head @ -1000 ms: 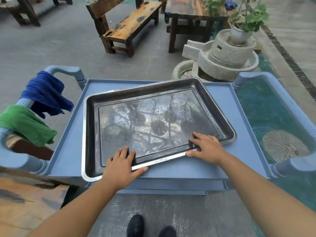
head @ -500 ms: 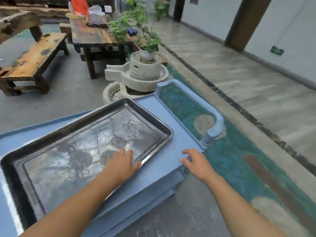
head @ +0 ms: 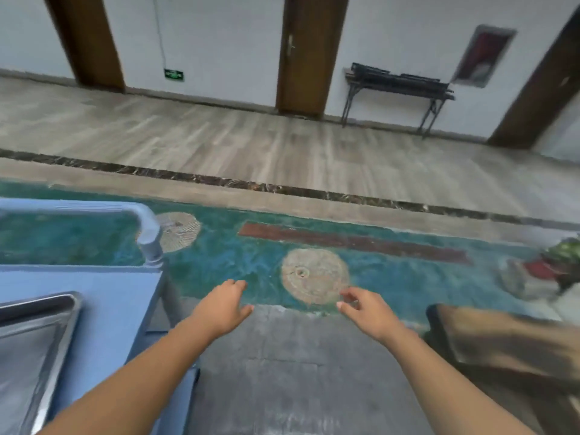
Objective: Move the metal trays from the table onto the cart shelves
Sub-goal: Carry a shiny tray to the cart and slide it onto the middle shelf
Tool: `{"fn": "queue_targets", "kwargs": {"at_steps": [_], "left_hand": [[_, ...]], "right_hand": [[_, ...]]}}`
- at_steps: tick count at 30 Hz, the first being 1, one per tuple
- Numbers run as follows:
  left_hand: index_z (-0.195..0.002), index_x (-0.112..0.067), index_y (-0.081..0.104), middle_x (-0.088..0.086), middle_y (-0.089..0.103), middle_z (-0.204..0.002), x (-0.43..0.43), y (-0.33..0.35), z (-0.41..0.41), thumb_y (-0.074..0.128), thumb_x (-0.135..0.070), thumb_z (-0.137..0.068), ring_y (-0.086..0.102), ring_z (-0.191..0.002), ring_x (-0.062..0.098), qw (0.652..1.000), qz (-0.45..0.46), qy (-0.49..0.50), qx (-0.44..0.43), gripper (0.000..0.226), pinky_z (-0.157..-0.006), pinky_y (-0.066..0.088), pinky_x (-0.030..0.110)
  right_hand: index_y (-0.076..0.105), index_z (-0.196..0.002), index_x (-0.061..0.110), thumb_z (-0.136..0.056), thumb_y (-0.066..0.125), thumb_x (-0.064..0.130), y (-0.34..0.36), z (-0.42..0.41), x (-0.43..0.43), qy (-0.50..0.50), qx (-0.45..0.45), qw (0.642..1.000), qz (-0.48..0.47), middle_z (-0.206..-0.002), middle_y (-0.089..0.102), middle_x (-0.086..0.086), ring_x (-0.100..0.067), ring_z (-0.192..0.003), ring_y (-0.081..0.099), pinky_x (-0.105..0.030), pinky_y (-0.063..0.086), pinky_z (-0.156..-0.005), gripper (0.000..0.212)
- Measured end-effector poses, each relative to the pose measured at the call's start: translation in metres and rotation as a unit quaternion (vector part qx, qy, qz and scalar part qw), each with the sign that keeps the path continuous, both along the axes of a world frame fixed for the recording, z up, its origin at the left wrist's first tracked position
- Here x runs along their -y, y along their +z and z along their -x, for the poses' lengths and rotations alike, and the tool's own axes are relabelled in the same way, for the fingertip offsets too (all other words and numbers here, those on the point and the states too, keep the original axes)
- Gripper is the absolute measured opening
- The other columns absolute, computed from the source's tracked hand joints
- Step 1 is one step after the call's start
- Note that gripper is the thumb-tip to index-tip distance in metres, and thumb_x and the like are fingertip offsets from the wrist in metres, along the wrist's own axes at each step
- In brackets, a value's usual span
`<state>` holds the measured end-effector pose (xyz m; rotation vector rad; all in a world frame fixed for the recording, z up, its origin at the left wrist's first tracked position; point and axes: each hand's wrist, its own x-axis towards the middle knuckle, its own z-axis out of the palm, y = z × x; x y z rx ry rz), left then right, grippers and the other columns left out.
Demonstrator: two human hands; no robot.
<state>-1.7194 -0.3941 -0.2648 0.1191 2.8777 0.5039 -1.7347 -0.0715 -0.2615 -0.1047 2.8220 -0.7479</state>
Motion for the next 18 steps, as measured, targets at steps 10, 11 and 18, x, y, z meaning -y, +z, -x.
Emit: {"fn": "queue_targets", "kwargs": {"at_steps": [10,11,18], "left_hand": [[-0.139,-0.012,0.051,0.009,0.058,-0.137,-0.272,0.028,0.015,0.06,-0.045,-0.092,0.054,-0.126,0.024,0.965,-0.013,-0.261,-0.014,0.058,-0.102,0.043,0.033],[-0.139,-0.012,0.051,0.009,0.058,-0.138,-0.303,0.026,0.01,0.06,-0.045,-0.093,0.055,-0.126,0.024,0.959,-0.01,-0.282,-0.014,0.058,-0.101,0.043,0.032],[-0.129,-0.014,0.056,0.009,0.061,-0.129,-0.518,0.019,-0.052,0.057,-0.049,-0.092,0.056,-0.12,0.026,0.898,0.025,-0.438,-0.028,0.051,-0.097,0.045,0.034]], "right_hand": [[0.065,-0.104,0.017,-0.086,0.063,0.043,0.001,-0.144,-0.251,-0.258,-0.024,0.966,0.0,-0.098,0.069,0.0,-0.022,-0.094,0.065,-0.033,0.05,-0.083,0.031],[0.066,-0.107,0.018,-0.086,0.064,0.042,-0.001,-0.162,-0.274,-0.283,-0.022,0.959,0.006,-0.101,0.069,0.0,-0.021,-0.096,0.065,-0.032,0.05,-0.084,0.032],[0.062,-0.118,0.017,-0.087,0.063,0.045,-0.018,-0.317,-0.428,-0.464,-0.024,0.885,0.041,-0.109,0.069,-0.002,-0.022,-0.103,0.064,-0.032,0.048,-0.087,0.042]]}}
